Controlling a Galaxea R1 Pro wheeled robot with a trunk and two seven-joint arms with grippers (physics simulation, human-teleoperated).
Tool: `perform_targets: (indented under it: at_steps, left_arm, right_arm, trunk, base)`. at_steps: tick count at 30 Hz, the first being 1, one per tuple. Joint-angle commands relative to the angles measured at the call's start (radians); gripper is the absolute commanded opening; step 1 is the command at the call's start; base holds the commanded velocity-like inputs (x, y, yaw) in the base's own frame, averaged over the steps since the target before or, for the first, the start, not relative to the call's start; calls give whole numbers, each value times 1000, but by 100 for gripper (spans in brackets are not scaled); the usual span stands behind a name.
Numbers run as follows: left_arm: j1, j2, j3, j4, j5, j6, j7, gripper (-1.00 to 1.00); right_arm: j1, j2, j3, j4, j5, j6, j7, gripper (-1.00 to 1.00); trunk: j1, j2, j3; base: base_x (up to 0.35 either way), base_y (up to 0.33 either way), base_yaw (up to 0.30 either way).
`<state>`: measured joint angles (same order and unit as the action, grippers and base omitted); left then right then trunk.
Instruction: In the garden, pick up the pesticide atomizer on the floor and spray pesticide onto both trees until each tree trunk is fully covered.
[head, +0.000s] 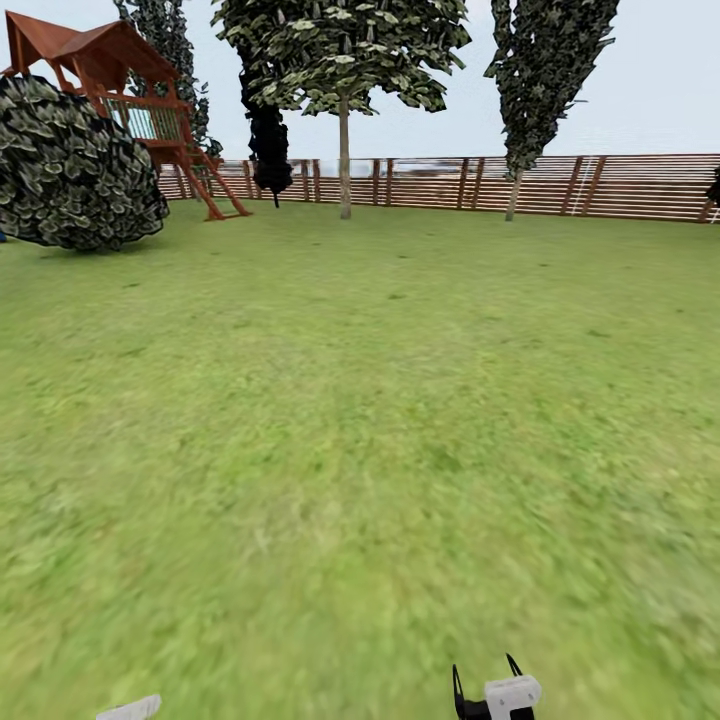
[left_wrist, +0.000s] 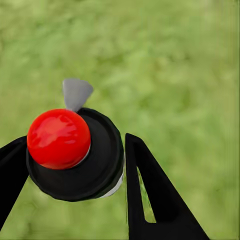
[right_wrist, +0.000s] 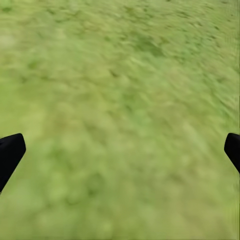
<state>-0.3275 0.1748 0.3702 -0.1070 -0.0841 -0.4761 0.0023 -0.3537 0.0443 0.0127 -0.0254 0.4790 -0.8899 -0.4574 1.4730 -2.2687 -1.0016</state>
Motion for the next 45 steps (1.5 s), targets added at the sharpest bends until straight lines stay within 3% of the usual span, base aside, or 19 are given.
perform_targets:
  at_steps: [1, 45]
  left_arm:
    - [-1, 0, 7, 1, -9, -4, 1, -100]
    - [-1, -1, 7, 3, -9, -2, 1, -100]
  right_arm:
    - [-1, 0, 1, 1, 9, 0, -10, 100]
    - [-1, 0, 1, 1, 9, 0, -10, 100]
  trunk:
    - [0, 0, -1]
    - [0, 0, -1]
  base:
    - [339, 0, 0]
    - [339, 0, 0]
